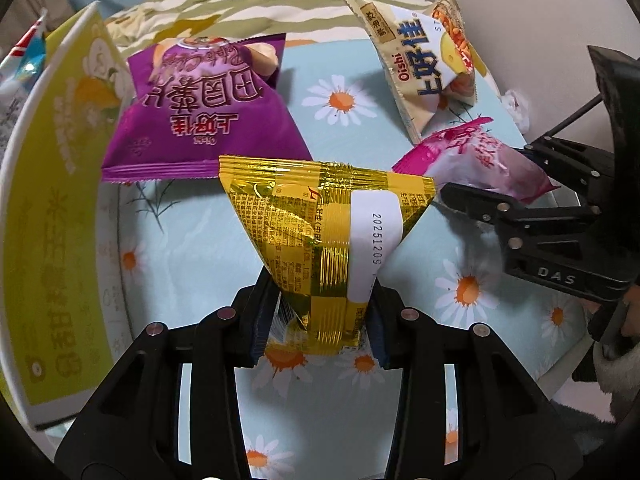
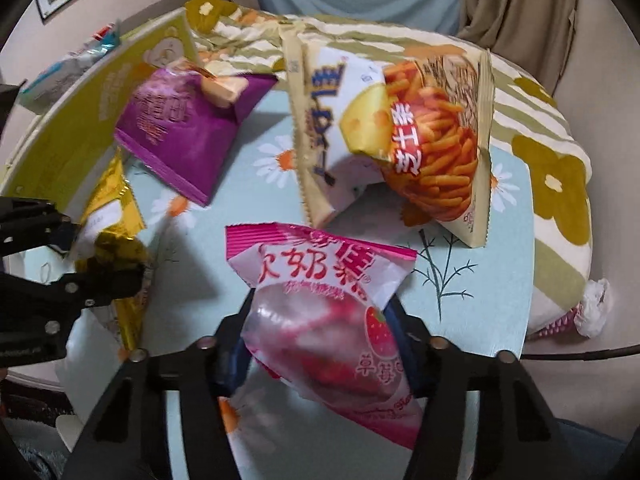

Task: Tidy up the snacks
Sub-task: 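Grasp the gold wrapper with the left tool while the right tool grasps the pink strawberry bag, then carry both packs into the yellow box and open both tools to release them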

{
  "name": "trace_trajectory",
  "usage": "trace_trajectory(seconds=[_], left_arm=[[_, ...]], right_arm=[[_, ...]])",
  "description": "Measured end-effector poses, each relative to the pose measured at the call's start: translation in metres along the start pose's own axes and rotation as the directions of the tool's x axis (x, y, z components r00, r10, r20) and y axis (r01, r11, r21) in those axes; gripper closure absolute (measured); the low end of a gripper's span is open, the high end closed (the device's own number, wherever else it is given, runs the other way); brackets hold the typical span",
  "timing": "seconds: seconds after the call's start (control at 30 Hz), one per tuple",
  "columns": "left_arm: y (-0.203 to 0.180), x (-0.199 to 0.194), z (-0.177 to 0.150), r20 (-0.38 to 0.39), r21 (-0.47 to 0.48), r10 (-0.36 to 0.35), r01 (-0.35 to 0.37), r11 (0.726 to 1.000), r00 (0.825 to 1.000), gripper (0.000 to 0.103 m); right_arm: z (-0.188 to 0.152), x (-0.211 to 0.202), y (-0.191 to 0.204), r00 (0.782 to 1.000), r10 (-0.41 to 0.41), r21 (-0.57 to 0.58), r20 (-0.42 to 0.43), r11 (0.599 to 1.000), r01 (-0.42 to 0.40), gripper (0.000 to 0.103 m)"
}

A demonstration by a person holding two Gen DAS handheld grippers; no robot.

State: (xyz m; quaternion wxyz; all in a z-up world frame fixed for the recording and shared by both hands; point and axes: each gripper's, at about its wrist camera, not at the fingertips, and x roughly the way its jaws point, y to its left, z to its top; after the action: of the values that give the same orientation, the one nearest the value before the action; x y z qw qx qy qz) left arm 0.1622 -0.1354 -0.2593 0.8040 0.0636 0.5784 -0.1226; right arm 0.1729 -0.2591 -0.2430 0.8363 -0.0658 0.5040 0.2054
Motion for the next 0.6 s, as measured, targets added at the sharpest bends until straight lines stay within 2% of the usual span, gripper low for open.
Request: trace_trajectory(seconds=[0.13, 0.3, 0.4, 0.5, 0.6], left_arm=[[0.0, -0.014, -0.001, 0.028, -0.022, -0.006, 0.006, 1.0, 1.0, 0.067], [0.012, -0.054, -0.001, 0.103, -0.096, -0.037, 0.047, 0.994, 0.994, 0.067], [0.023, -0.084, -0.002, 0.147, -0.123, -0.041, 0.06, 0.991, 0.988, 0.067], [0.039, -0.115, -0.005, 0.196, -0.129, -0.03, 0.056, 0.99, 0.98, 0.067], [0.062, -0.145, -0.009, 0.247, -0.13, -0.025, 0.058, 0.99, 0.969, 0.067]], right_arm=[[0.0, -0.018, 0.0, 0.999, 0.013, 0.02, 0.037, 1.0, -0.013, 0.053], [0.011, -0.052, 0.005, 0.998, 0.012, 0.039, 0.068, 0.999, -0.015, 0.053], [0.019, -0.078, 0.012, 0.992, 0.07, 0.082, 0.108, 0.993, -0.08, 0.053], [0.03, -0.103, 0.033, 0.986, 0.076, 0.082, 0.151, 0.993, -0.089, 0.053], [0.043, -0.124, 0.058, 0.974, 0.108, 0.116, 0.197, 0.984, -0.133, 0.053]])
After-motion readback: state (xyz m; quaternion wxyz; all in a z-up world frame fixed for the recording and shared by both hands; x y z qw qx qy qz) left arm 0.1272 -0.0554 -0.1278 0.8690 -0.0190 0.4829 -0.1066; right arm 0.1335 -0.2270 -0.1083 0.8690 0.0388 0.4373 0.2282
